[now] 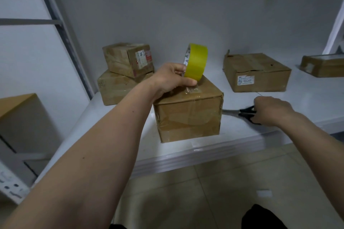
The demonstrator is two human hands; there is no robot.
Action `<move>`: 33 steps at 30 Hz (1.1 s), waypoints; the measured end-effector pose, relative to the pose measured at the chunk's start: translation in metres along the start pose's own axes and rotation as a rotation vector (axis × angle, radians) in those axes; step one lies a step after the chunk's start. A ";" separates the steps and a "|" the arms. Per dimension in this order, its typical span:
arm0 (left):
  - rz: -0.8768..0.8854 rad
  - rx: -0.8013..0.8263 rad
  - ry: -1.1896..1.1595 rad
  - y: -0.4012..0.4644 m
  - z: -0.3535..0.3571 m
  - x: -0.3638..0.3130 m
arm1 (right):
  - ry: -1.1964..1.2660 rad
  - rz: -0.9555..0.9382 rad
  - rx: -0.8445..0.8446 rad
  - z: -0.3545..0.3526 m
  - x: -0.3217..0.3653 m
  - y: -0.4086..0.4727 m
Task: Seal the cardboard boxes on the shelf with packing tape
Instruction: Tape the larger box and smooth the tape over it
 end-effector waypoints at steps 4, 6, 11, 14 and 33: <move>0.037 -0.027 -0.158 -0.001 -0.001 0.003 | 0.831 0.002 0.055 -0.014 -0.023 0.007; 0.048 -0.021 -0.204 -0.001 -0.001 0.003 | 1.053 -0.115 0.142 -0.022 -0.013 -0.001; 0.024 -0.022 -0.282 0.005 0.004 0.004 | 0.863 -0.365 0.331 -0.043 0.020 -0.023; 0.002 -0.002 -0.317 0.008 0.005 0.007 | 0.665 -0.416 0.384 -0.057 0.020 -0.018; 0.051 -0.056 -0.312 0.014 0.002 0.013 | 0.434 -0.548 0.442 -0.086 0.078 0.014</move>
Point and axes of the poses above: each hand's wrist, its own y-axis towards the middle knuckle, its own z-axis out of the palm, x = y × z, the point moved 9 cm from there along y, towards the middle knuckle, and after that the axes turned 7 degrees about z, right-handed, at the moved point
